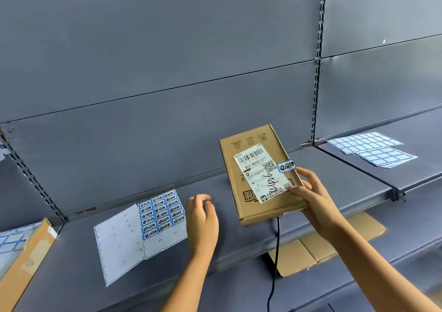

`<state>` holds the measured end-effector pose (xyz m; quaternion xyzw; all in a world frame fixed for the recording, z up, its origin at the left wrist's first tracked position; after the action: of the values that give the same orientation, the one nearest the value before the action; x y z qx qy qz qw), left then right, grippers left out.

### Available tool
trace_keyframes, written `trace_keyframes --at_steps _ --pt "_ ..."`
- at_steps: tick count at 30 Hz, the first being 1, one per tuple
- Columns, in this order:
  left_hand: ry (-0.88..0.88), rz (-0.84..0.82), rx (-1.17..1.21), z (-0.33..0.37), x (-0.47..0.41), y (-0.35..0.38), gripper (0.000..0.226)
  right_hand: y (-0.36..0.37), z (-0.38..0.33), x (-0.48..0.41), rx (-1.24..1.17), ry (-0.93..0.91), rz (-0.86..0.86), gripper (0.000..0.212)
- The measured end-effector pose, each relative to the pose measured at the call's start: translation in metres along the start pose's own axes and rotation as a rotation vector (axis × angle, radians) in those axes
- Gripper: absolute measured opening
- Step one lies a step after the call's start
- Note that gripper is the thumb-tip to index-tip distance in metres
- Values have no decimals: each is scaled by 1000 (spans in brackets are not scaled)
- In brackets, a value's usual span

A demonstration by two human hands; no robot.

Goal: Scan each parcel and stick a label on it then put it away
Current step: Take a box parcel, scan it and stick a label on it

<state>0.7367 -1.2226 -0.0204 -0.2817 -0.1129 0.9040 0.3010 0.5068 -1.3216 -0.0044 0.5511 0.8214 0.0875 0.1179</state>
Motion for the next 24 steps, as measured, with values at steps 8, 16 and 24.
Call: trace_keyframes --at_steps 8,16,24 --pt "46 -186 3 69 76 47 18 -91 -28 67 -93 -27 92 38" --pt "61 -511 -70 107 196 129 22 -212 -43 191 -58 -58 292 44" --pt "376 -934 -108 171 306 194 29 -300 -70 336 -34 -161 680 49"
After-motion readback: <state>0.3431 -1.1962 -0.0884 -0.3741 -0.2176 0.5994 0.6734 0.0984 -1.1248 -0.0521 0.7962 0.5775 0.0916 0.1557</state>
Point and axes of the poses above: each hand's wrist, its own x-axis away from the middle knuckle, its own y-axis out of the palm, z = x × y, the point moved 4 cm from there along -x, towards the middle knuckle
